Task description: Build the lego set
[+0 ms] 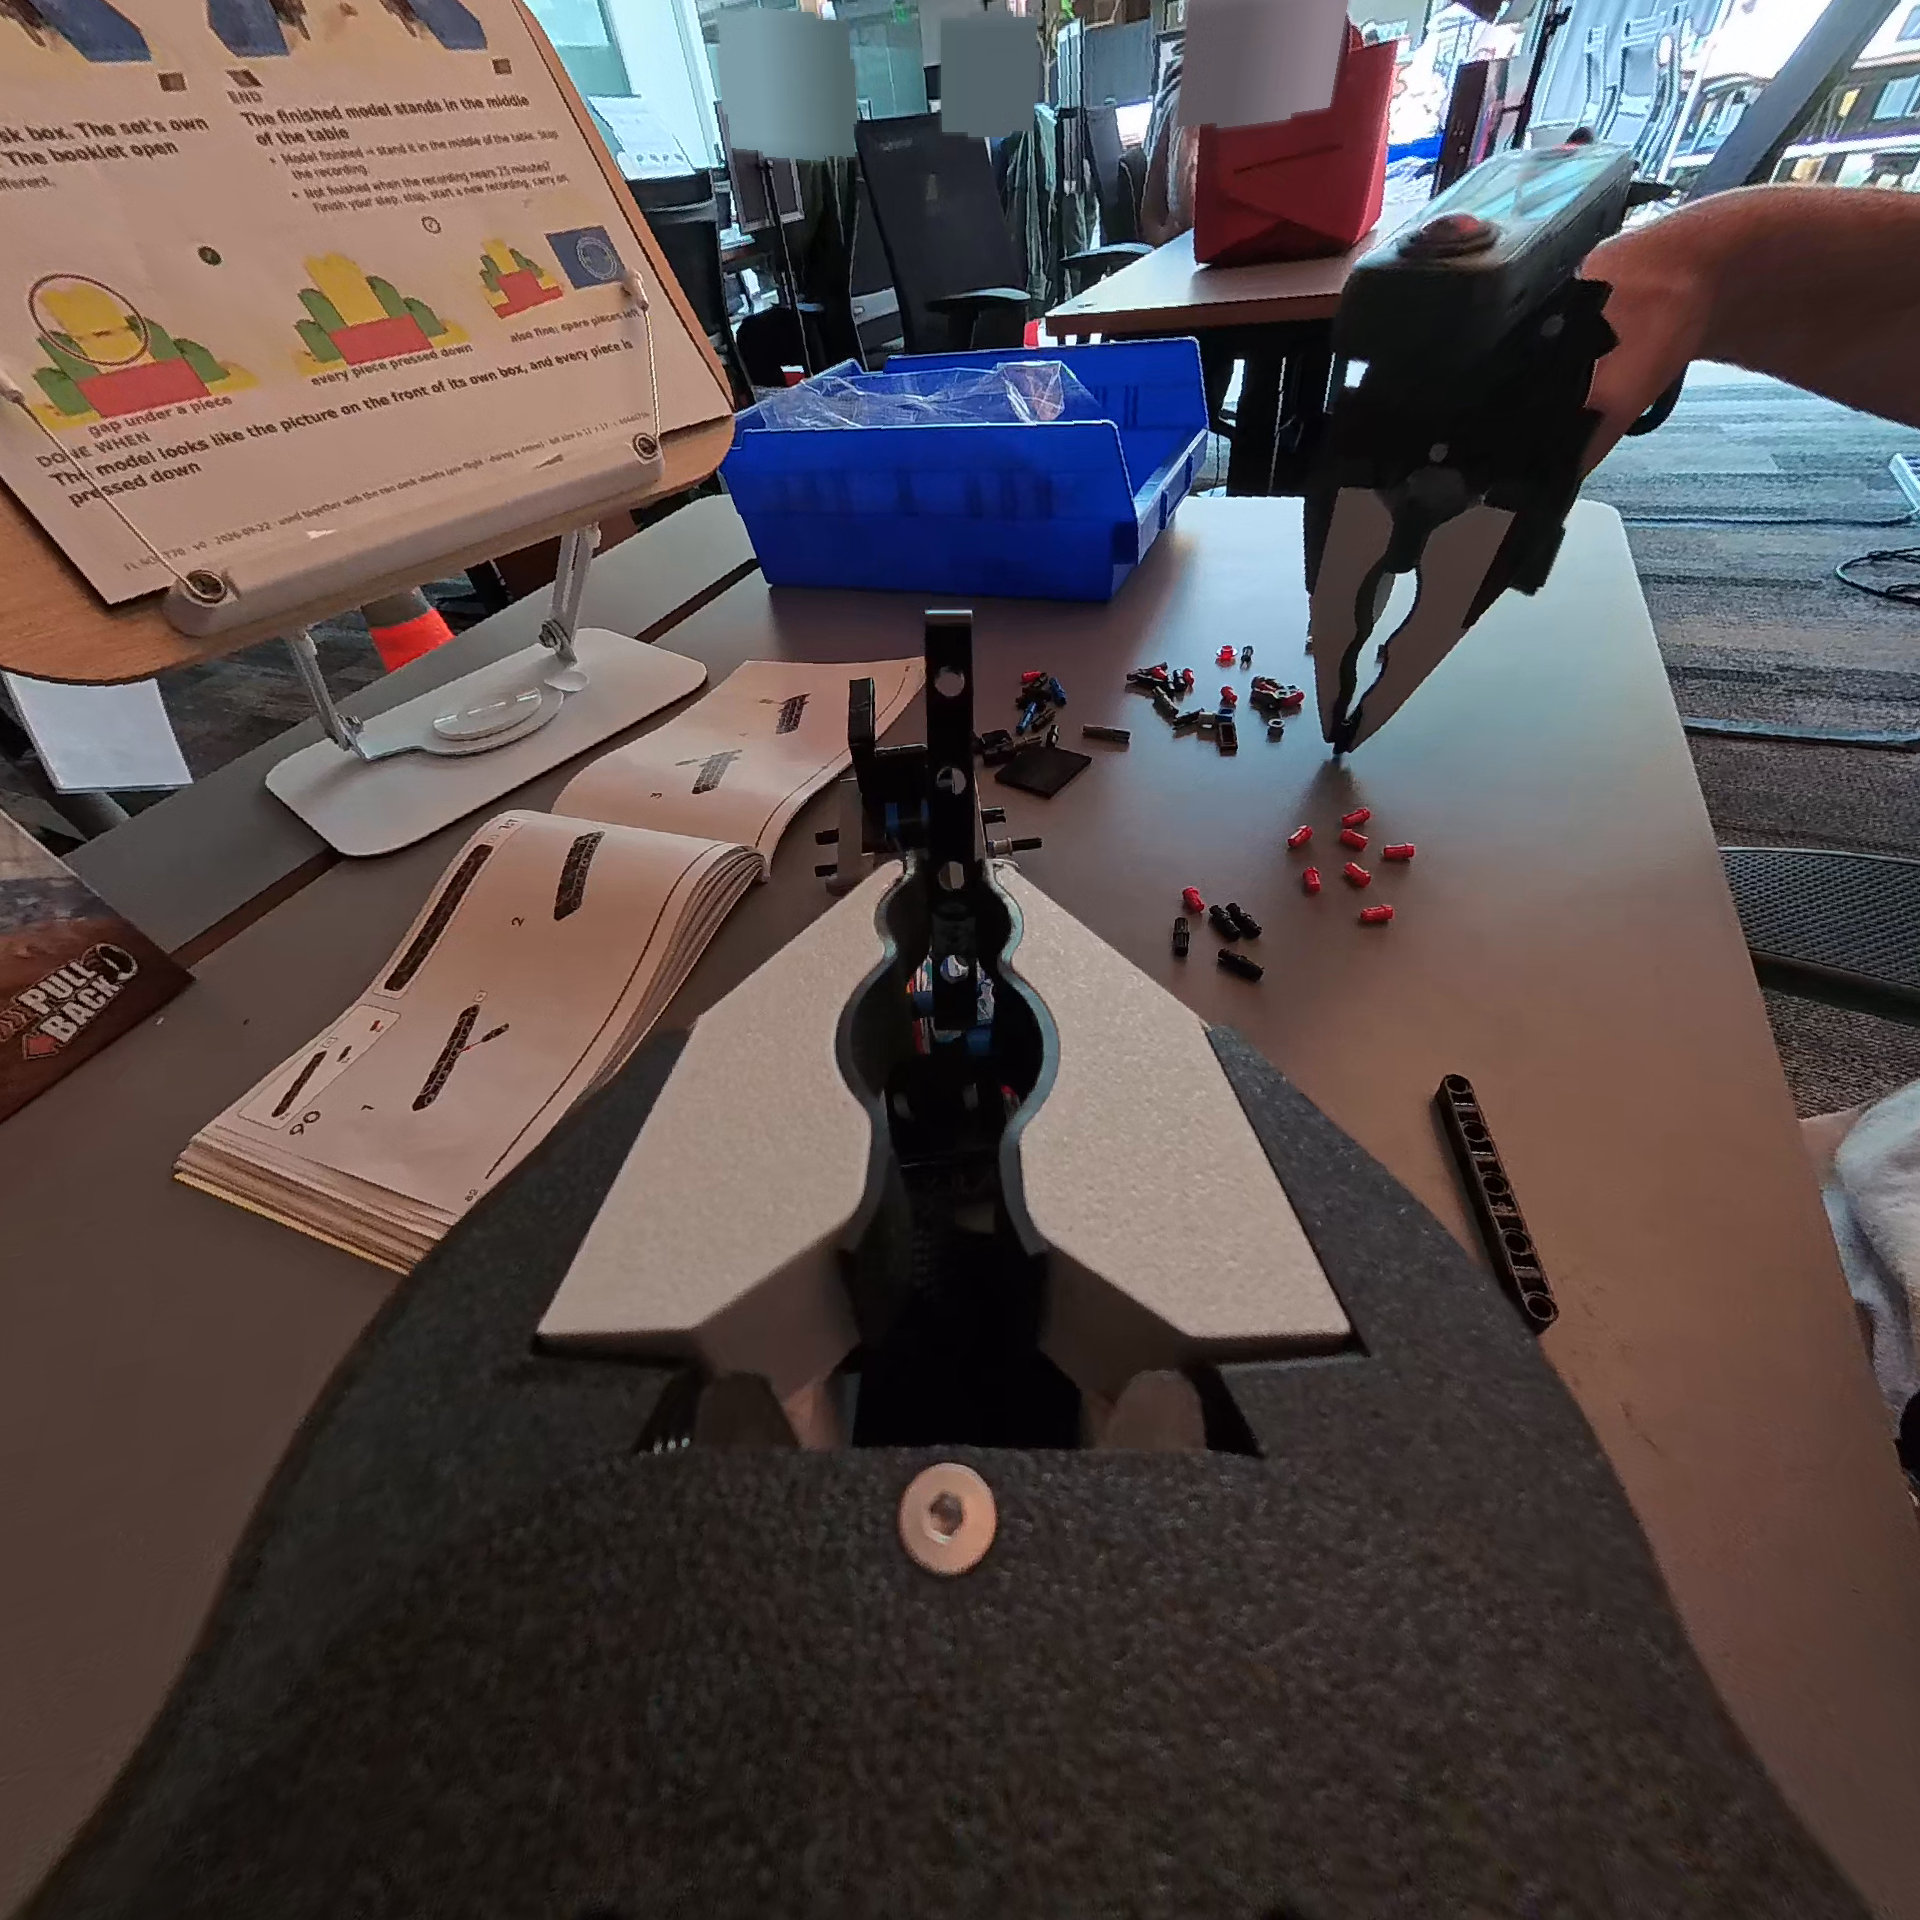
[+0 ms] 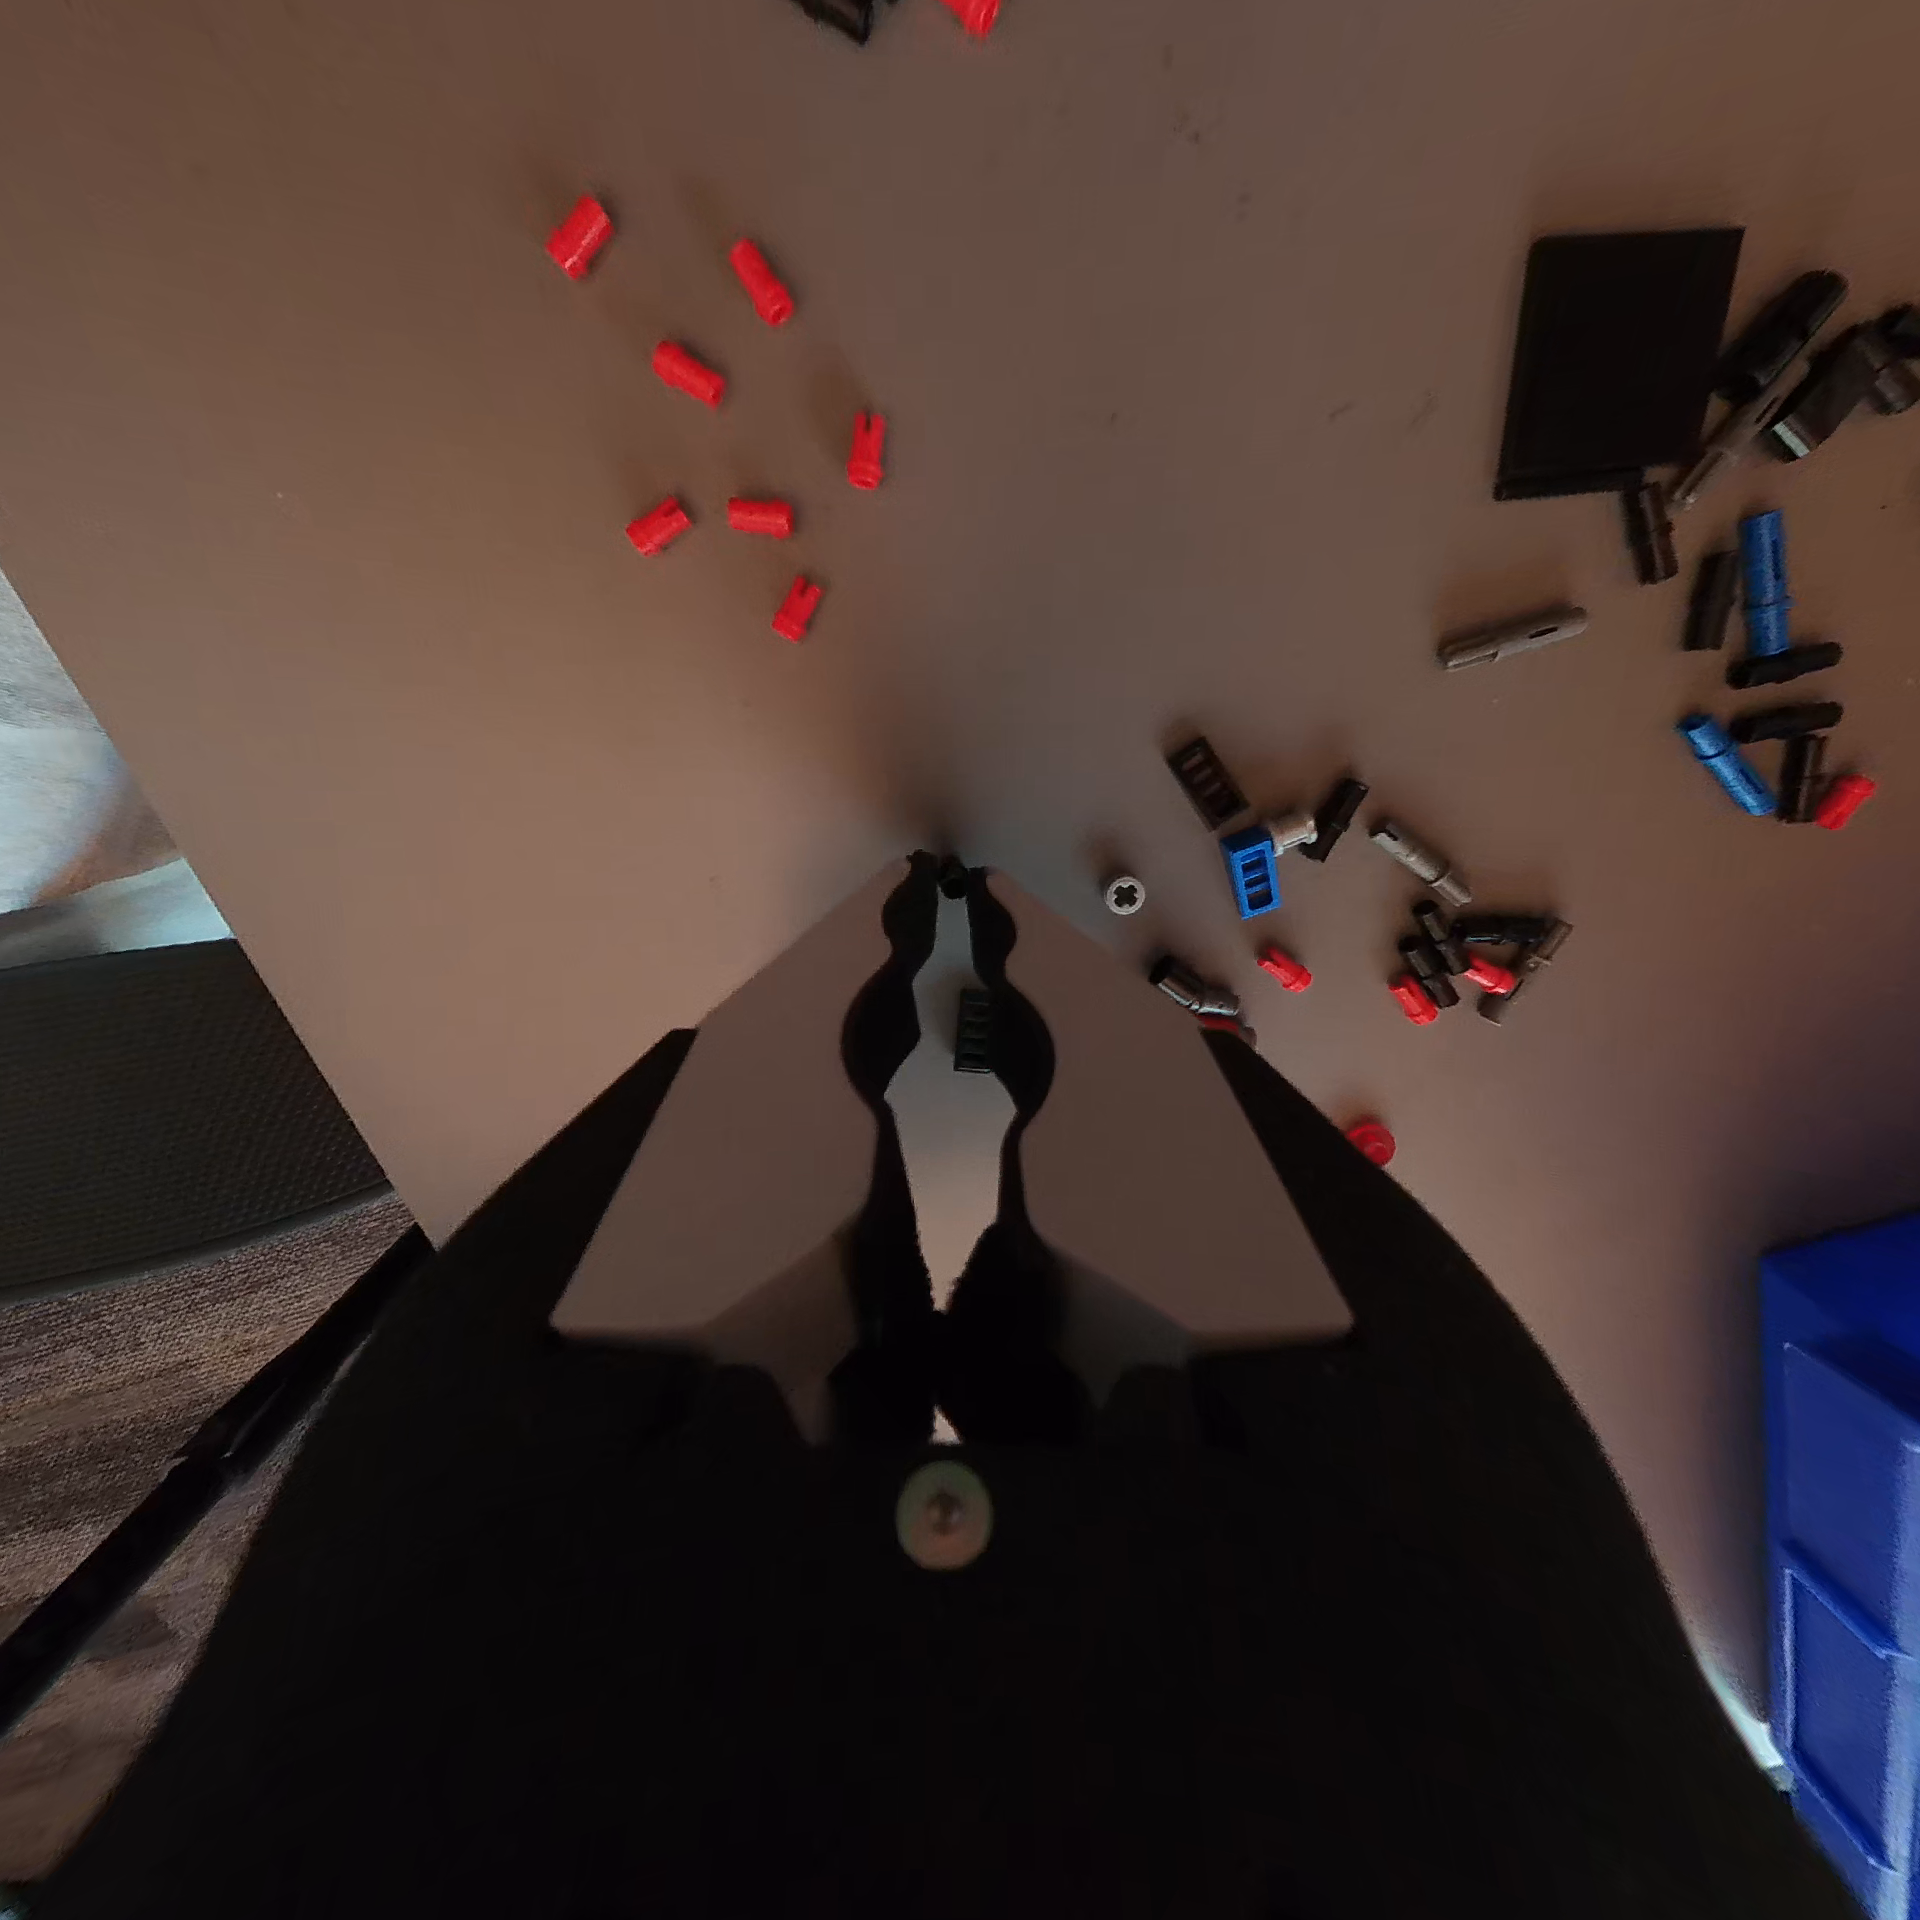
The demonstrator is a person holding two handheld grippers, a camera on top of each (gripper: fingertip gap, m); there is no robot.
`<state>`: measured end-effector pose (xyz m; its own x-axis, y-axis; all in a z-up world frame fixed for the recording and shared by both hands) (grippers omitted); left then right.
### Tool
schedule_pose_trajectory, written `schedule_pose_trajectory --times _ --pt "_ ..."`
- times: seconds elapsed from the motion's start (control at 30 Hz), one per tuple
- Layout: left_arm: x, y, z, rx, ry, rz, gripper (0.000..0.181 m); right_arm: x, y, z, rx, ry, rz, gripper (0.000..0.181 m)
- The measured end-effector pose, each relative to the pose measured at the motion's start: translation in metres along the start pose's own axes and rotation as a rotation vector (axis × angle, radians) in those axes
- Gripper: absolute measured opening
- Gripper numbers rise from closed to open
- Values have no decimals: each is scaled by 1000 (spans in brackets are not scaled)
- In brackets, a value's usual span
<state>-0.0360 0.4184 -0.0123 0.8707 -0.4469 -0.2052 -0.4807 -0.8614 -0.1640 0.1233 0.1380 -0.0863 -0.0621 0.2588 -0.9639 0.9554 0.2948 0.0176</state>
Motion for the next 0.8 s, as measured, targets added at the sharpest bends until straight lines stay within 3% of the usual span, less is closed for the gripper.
schedule_pose_trajectory --times 0.17,0.23,0.33,0.4,0.5,0.57,0.63,0.8 --pt "1 -1 2 -26 -11 1 6 -14 -4 -23 -36 121 44 5" --pt "2 -3 2 -83 3 8 6 -30 -11 -57 -80 244 149 4" --pt "2 -6 4 -190 30 34 6 -48 -41 -132 -153 512 321 4" --pt "1 -8 5 -233 52 31 5 -46 -61 -177 -93 710 390 4" --pt "0 -8 4 -239 65 12 6 -35 -71 -218 65 980 510 4" --pt "0 -4 2 -242 70 21 6 -26 -73 -231 159 1063 502 4" --pt "-1 1 0 -235 69 24 5 -29 -72 -235 164 1095 588 4" --pt "-4 8 -8 -228 110 31 5 -35 -69 -240 173 1089 620 4"
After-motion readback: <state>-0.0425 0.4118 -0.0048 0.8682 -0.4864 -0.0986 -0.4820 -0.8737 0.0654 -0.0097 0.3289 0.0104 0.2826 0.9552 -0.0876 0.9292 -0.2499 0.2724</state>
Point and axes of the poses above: each gripper's, where its closed fingertips meet, x out along the fingers, z out of its underside, y = z × x across the jaws, the point moved 6 cm from there along -x, back along the fingers, and after that the axes turned 3 degrees about x, right-handed, at the moved point
